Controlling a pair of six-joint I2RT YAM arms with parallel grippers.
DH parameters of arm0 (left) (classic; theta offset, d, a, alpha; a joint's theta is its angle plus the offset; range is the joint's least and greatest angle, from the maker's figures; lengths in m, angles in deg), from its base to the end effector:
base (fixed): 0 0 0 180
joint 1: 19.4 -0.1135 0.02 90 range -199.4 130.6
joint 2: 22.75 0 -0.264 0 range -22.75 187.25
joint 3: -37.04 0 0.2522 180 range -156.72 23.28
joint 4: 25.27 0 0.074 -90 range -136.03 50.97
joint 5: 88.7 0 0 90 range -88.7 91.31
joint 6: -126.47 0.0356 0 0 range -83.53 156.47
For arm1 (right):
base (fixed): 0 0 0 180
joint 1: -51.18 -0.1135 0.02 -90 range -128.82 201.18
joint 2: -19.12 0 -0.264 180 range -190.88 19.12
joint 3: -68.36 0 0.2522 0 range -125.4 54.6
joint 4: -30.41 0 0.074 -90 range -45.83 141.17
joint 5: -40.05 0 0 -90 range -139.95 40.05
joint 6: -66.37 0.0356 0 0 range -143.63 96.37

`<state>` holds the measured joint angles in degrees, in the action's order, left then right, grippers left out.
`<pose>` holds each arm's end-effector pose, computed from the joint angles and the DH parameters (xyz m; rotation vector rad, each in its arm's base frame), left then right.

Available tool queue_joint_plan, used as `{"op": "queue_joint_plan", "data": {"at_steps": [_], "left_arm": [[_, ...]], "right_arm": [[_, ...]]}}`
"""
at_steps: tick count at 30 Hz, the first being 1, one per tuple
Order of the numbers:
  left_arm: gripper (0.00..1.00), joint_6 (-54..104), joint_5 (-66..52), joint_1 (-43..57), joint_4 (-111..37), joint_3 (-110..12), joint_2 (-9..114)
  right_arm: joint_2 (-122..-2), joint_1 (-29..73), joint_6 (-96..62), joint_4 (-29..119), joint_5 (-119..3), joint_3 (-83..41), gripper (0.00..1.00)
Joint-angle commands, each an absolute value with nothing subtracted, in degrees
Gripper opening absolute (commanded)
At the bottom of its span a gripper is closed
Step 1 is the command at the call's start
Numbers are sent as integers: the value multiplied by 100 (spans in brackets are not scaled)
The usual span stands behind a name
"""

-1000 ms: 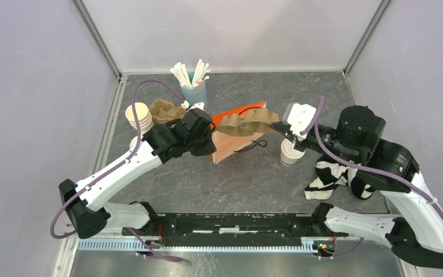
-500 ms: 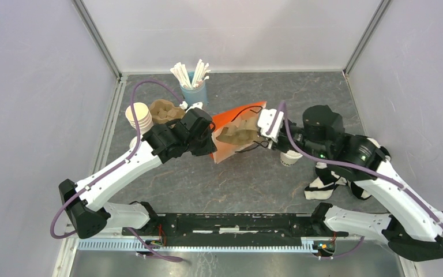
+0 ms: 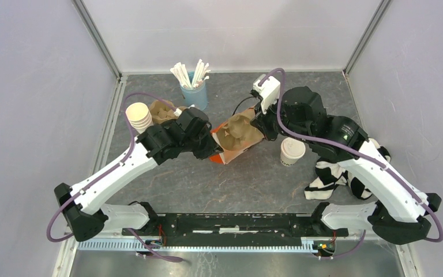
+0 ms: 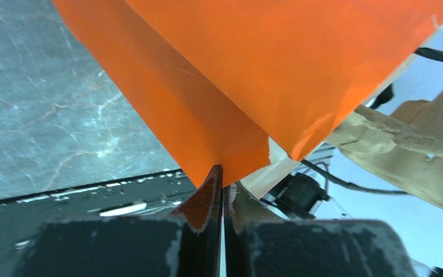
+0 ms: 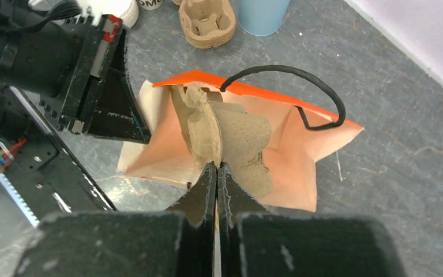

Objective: Pack the takeout coffee

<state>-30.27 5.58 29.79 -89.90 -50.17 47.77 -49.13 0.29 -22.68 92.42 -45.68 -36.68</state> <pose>0.1634 -0.1851 0.3535 -0.4302 2.5442 -0.7897 0.1429 0.1715 0.4631 -0.8194 1.8743 0.4985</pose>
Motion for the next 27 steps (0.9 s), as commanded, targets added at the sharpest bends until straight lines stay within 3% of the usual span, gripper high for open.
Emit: {"op": "queue_joint_plan", "data": {"at_steps": [1, 8, 22, 27], "left_arm": [[6, -4083, 43, 2946, -8908, -4911, 4379], [11, -4694, 5, 2946, -8908, -4617, 4073], [40, -4221, 494, 2815, -9081, -4796, 4018], [55, -3596, 624, 2737, -9481, -5316, 4384]], "right_arm": [[-5148, 19, -1353, 9750, -4333, -4230, 0], [-5497, 20, -1247, 10205, -4592, -4537, 0], [-6509, 46, -1542, 10147, -4512, -4911, 0], [-6692, 116, -1279, 10009, -4467, -4800, 0]]}}
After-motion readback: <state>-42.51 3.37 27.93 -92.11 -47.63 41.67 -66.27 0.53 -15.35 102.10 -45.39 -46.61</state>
